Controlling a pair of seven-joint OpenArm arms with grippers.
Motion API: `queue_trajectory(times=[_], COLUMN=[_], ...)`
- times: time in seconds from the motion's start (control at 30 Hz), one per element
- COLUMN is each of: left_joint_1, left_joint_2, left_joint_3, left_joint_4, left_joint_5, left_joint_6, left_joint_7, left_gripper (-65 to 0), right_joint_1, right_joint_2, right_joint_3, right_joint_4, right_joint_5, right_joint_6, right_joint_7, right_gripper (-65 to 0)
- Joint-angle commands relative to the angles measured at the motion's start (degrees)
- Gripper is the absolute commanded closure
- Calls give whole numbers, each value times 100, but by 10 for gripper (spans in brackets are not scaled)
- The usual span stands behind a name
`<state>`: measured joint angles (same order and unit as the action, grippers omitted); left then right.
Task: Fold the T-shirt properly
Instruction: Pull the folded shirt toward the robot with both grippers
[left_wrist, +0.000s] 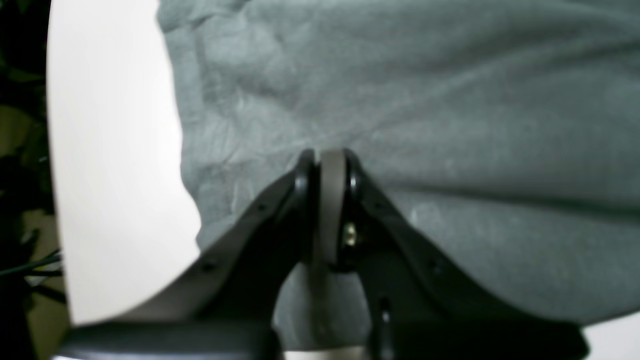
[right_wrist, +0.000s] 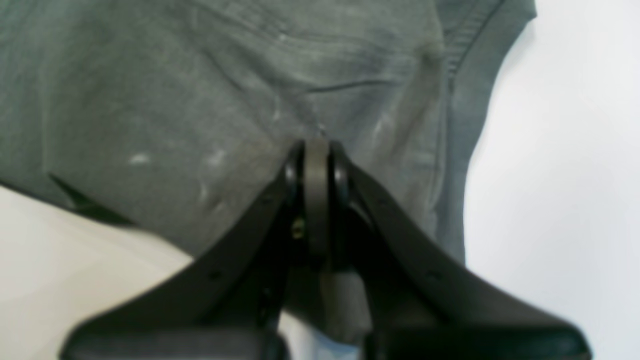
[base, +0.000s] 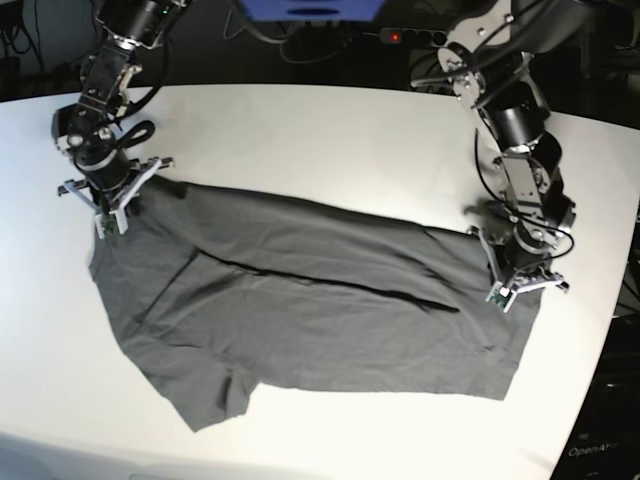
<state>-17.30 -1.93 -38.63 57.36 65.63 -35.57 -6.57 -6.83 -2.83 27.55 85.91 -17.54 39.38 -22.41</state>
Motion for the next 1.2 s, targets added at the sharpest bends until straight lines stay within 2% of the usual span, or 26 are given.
queue_trajectory(times=[0.0, 0.13, 0.37, 0.53, 0.9, 1.17], left_joint_1=[-50, 20, 635, 1242, 1945, 2271], left_joint_2=[-57, -163, -268, -189, 75, 242], left_joint_3=[-9, -9, -9, -9, -18, -18], left_joint_4=[17, 26, 141, 624, 1275, 1424], left_joint_5=[167, 167, 167, 167, 176, 167], left_joint_6=[-34, -52, -52, -52, -60, -60], left_joint_7=[441, 951, 995, 995, 995, 995], left_gripper=[-25, -25, -25, -25, -25, -25], right_joint_1=[-130, -130, -139, -271, -693, -1176], right_joint_2=[6, 32, 50, 94, 270, 270], right_joint_3=[36, 36, 36, 27, 36, 45], right_joint_4=[-94, -94, -94, -94, -85, -59], right_joint_5=[-492, -492, -501, -501, -510, -501], right_joint_6=[62, 62, 62, 62, 62, 62], right_joint_7=[-734, -726, -743, -734, -726, -717], right_gripper=[-3, -3, -3, -3, -3, -3])
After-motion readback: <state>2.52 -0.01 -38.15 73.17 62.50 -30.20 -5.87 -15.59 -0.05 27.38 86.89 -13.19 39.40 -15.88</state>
